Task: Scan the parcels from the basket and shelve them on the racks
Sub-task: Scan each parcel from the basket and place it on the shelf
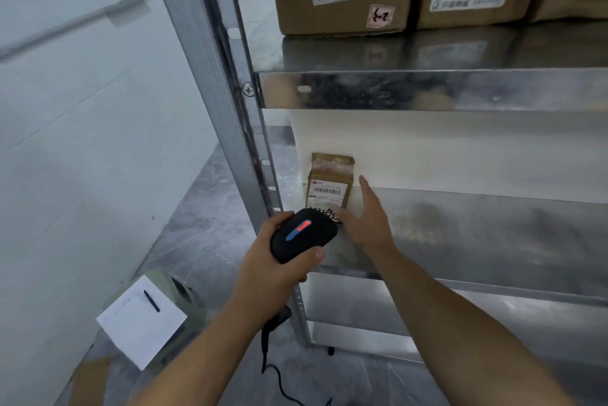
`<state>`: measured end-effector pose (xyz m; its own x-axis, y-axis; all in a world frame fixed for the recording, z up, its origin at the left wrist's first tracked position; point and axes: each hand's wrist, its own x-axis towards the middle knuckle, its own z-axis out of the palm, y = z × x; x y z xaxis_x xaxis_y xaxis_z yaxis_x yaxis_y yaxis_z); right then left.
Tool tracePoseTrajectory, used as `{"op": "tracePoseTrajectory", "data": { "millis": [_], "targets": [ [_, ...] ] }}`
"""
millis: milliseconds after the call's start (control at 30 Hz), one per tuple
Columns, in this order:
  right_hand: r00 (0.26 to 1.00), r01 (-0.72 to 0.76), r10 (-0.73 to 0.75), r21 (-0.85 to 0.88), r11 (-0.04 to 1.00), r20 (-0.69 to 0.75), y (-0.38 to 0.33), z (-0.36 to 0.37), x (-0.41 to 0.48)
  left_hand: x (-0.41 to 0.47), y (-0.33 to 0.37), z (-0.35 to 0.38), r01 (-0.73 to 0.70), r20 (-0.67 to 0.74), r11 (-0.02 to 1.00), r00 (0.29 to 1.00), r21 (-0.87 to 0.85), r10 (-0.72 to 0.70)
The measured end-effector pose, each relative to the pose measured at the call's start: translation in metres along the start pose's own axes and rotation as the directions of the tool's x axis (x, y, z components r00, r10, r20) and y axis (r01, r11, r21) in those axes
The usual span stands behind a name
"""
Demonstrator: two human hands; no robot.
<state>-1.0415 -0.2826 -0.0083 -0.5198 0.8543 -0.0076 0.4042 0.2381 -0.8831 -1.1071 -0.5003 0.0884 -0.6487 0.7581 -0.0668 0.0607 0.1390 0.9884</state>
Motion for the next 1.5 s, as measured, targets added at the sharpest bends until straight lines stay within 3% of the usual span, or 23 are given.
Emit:
{"op": "tracePoseTrajectory", "data": {
  "millis": [433, 633, 833, 1200, 1500],
  "targets": [
    [0.984, 0.05, -0.088, -0.233, 0.971, -0.153, 0.021, -0.074, -0.102, -0.001, -0.003, 0.018, -0.049, 0.146, 0.996, 0.988, -0.07, 0.058],
    [0.942, 0.026, -0.129, -0.316, 0.948, -0.31, 0.036, -0.134, -0.155, -0.004, 0.002, 0.063, -0.109, 0.309, 0.993, 0.943, -0.055, 0.121],
    [0.882, -0.141, -0.041, -0.345, 0.928, -0.469, 0.068, -0.204, -0.211, -0.023, 0.01, 0.146, -0.18, 0.464, 0.983, 0.869, -0.033, 0.175],
    [0.741, -0.315, 0.029, -0.31, 0.897, -0.671, 0.142, -0.361, -0.338, -0.091, 0.038, 0.332, -0.248, 0.64, 0.967, 0.736, -0.051, 0.222],
    [0.563, -0.462, 0.122, -0.189, 0.866, -0.817, 0.192, -0.46, -0.449, -0.168, 0.05, 0.486, -0.257, 0.77, 0.963, 0.597, -0.083, 0.226]
  ]
}}
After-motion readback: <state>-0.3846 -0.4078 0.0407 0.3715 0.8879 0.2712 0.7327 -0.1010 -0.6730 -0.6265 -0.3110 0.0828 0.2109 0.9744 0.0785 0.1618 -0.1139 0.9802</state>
